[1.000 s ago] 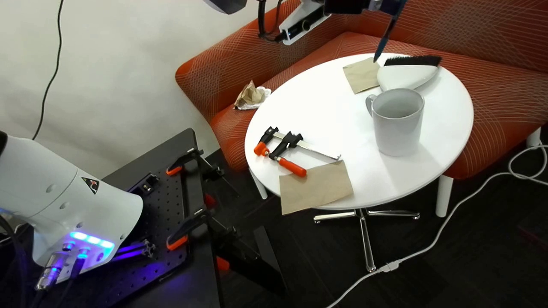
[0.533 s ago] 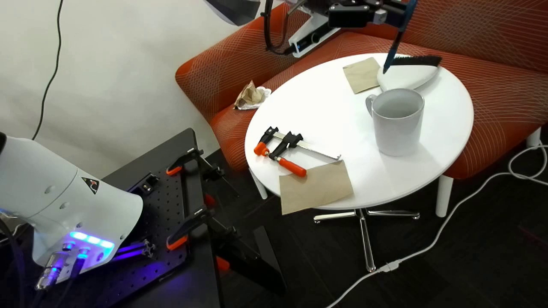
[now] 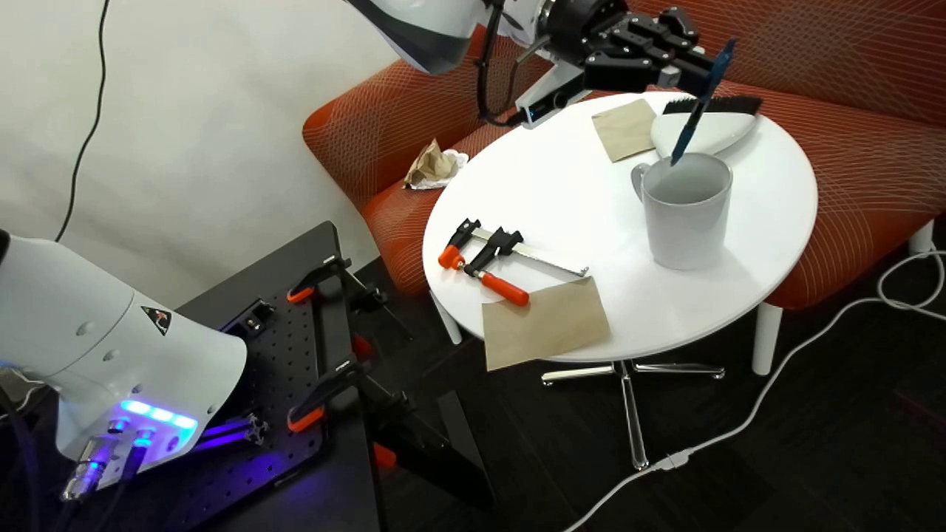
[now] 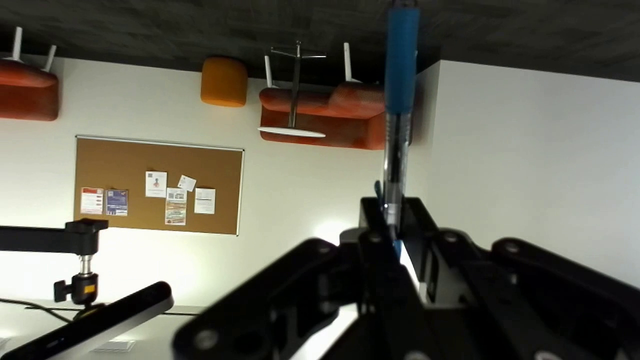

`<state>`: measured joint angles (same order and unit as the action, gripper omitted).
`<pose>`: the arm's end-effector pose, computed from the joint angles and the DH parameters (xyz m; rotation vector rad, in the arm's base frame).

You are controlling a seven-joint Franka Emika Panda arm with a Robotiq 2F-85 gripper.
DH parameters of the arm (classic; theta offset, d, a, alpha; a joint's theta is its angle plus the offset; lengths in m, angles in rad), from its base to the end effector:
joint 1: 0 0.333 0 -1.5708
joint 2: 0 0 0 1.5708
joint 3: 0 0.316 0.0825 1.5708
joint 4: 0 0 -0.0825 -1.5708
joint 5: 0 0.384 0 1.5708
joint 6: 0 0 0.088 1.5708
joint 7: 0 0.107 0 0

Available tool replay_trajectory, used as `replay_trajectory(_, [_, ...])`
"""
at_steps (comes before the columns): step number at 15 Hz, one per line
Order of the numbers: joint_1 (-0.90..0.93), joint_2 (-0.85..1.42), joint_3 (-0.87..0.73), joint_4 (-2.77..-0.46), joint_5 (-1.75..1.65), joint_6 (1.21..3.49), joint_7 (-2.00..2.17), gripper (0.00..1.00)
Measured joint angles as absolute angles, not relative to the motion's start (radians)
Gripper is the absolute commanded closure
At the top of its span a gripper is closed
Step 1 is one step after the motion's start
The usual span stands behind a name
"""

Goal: Remove the pen from the mug, move the mug forward then put the pen back into the mug.

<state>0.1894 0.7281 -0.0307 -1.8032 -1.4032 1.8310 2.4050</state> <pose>0.6184 0.0193 0.1484 1.6175 -1.2122 1.1098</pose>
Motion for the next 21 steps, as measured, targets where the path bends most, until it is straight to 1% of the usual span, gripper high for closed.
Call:
replay_trajectory(7, [0.174, 0.821, -0.013, -1.737, -1.395, 1.831, 2.405, 0.96])
replay_trajectory(8, [0.174, 0.834, -0.01, -1.728, -1.392, 1.831, 2.405, 0.6])
replay_trajectory(9, [0.174, 0.847, -0.008, -1.72, -1.39, 1.831, 2.405, 0.57])
replay_trajectory(10, [0.174, 0.858, -0.006, -1.712, -1.388, 1.831, 2.405, 0.52])
replay_trajectory(13, [0.175, 0.865, -0.001, -1.704, -1.387, 1.831, 2.405, 0.27])
replay_trajectory(15, [0.176, 0.853, 0.002, -1.703, -1.387, 1.83, 2.405, 0.15])
replay_trajectory(16, [0.177, 0.842, 0.004, -1.705, -1.387, 1.829, 2.405, 0.06])
replay_trajectory(17, [0.178, 0.825, 0.005, -1.71, -1.387, 1.827, 2.406, 0.01])
replay_trajectory(21, [0.18, 0.734, 0.013, -1.762, -1.387, 1.825, 2.432, 0.0])
